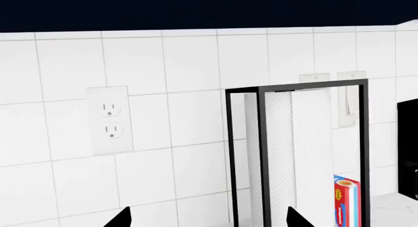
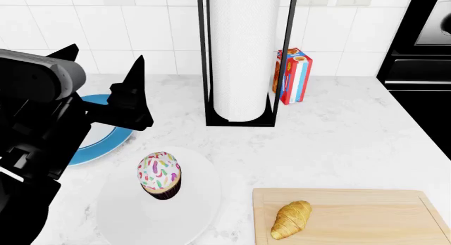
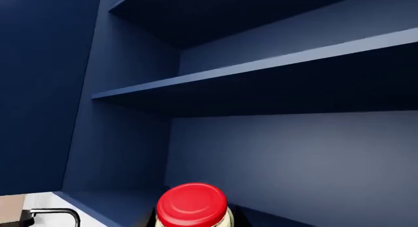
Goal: From the different types of pastries on the counter, select a croissant and place it on the cutting board. Then retrieve a jar of jam from the cabinet and place it alongside the croissant on the cutting board.
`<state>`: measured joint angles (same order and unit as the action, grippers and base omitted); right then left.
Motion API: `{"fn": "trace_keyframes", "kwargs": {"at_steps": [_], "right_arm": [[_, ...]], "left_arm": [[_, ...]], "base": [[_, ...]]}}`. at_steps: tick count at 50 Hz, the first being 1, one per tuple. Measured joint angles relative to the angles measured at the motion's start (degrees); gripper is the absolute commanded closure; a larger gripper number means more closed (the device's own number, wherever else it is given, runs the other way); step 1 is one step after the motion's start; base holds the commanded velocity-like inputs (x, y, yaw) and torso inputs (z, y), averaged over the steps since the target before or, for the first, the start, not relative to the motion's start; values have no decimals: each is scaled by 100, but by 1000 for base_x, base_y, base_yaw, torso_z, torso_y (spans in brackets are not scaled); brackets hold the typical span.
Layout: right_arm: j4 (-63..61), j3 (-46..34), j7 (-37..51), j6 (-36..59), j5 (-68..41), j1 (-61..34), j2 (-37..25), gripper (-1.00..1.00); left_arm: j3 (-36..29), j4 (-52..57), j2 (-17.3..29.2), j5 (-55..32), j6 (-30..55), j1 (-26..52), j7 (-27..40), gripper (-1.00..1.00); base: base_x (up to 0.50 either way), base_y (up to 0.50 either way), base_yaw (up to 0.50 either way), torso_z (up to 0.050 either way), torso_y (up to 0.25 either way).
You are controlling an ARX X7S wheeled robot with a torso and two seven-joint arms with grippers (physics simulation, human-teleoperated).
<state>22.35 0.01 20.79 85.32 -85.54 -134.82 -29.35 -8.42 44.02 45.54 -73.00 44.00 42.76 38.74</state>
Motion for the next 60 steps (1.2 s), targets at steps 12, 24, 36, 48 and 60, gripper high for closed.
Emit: {"fn": "trace_keyframes", "kwargs": {"at_steps": [12,24,36,48,60], "right_arm": [[42,-103,749,-88,-1220,-1,-48,100],[23,-237,1574,-138,-2366,138,-121,100],[-265,-464,2367,-344,-3520,452,-232,100],[-752,-718,2967,-667,-4485,932,-368,100],[-1220,-930,3372,-943,-5134,1360,-577,100]], "left_arm": [[-34,-28,-15,34,-14,15,-15,-100],[-59,-28,-12,7,-3,57,16,-100],[-69,-35,1,-2,-11,66,26,-100],[-93,-63,4,12,-16,90,12,-100],[-98,-53,17,-11,-26,94,33,-100]], "base": [[0,0,0,0,0],[0,0,0,0,0],[0,0,0,0,0],[0,0,0,0,0],[0,0,0,0,1]]}}
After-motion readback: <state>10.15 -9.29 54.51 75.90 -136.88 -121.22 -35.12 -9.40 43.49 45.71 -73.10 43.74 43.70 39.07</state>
